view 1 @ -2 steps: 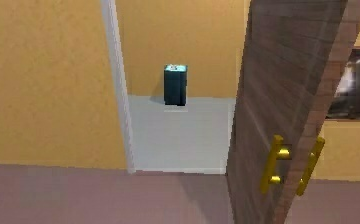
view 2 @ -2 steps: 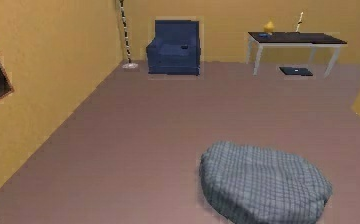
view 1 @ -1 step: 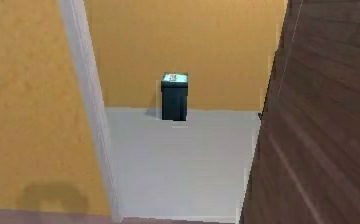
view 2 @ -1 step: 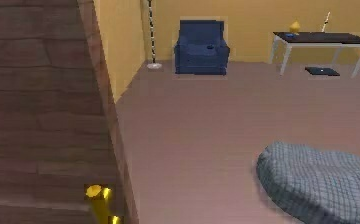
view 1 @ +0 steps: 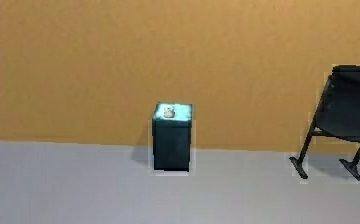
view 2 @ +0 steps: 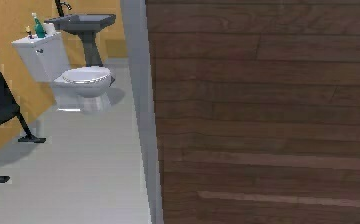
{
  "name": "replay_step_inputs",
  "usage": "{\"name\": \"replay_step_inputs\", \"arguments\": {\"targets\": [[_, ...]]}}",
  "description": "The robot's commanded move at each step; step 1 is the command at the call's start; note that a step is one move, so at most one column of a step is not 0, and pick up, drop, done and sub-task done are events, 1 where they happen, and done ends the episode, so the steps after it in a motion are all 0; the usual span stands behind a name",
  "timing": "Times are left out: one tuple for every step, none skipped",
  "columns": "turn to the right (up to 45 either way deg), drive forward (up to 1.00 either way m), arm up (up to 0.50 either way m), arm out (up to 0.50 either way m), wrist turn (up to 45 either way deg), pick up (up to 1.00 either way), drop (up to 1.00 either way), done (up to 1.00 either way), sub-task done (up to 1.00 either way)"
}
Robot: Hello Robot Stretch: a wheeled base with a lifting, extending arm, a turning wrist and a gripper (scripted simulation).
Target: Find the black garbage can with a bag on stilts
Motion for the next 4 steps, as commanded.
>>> {"name": "replay_step_inputs", "arguments": {"targets": [[3.0,0.0,0.0,0.0,0.0,0.0,0.0,0.0,0.0],[0.0,0.2,0.0,0.0,0.0,0.0,0.0,0.0,0.0],[30.0,0.0,0.0,0.0,0.0,0.0,0.0,0.0,0.0],[0.0,1.0,0.0,0.0,0.0,0.0,0.0,0.0,0.0]]}}
